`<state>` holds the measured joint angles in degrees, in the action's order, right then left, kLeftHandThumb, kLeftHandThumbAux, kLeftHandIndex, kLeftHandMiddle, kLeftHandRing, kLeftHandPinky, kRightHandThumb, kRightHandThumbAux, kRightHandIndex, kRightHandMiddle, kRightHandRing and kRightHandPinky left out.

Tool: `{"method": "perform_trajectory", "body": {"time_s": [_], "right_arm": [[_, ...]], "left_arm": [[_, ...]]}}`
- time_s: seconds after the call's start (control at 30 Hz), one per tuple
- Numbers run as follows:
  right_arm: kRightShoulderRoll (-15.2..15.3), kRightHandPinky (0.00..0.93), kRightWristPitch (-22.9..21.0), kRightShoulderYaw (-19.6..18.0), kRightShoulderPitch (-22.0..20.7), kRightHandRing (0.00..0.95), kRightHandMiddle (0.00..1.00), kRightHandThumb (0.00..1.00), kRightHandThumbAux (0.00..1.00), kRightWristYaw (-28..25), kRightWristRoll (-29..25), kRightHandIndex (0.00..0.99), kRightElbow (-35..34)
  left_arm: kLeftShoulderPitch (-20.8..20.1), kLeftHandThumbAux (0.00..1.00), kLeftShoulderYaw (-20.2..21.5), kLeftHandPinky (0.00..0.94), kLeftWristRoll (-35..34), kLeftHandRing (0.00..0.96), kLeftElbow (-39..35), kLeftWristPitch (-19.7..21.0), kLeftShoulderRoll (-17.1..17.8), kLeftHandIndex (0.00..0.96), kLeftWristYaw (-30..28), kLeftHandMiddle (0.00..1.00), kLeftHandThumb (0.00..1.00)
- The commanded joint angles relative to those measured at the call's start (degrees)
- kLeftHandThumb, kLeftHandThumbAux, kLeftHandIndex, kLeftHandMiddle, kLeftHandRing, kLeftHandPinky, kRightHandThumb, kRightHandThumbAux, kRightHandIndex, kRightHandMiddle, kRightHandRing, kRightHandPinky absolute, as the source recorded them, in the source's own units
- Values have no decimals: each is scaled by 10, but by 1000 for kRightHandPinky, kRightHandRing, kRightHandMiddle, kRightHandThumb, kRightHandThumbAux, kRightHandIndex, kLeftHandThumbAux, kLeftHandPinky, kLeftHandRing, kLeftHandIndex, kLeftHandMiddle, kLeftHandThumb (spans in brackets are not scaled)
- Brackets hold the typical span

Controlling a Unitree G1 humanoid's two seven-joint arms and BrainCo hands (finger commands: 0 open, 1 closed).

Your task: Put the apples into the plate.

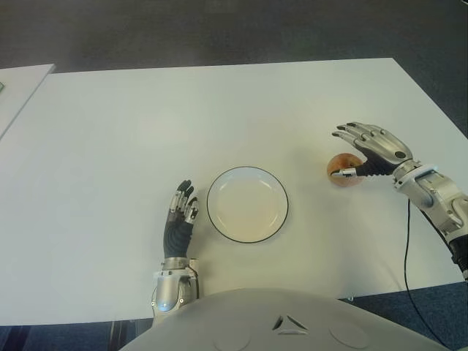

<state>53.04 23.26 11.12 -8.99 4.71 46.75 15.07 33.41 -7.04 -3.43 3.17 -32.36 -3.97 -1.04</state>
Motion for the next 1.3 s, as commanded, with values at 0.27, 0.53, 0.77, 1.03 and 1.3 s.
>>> {"method": "perform_trajectory", "body": {"time_s": [0.27, 0.53, 0.77, 1.03, 1.3], "right_arm": [[-20, 0, 0, 10, 5, 0, 0, 206, 247, -15, -7, 0, 15], [-33, 0, 1, 22, -3, 0, 0, 201, 260, -10, -1, 0, 33], [-50, 0, 5, 30, -10, 0, 0, 196, 267, -7, -6, 0, 52], [-71, 0, 10, 49, -30, 0, 0, 196, 279, 8, 2, 0, 91], [-85, 0, 11, 66, -47, 0, 0, 195, 296, 26, 11, 0, 121]], "left_arm": [[-8, 494, 7, 0, -17, 0, 21, -17, 1, 54, -15, 10, 111], [-13, 486, 12, 0, -15, 0, 25, -25, 2, 60, -17, 14, 123], [-5, 491, 9, 7, 12, 0, 12, -22, 2, 59, -8, 9, 116], [1, 498, 9, 0, 16, 0, 3, -21, 1, 67, -11, 14, 110], [5, 503, 8, 0, -1, 0, -6, -18, 1, 87, -19, 31, 136]]}}
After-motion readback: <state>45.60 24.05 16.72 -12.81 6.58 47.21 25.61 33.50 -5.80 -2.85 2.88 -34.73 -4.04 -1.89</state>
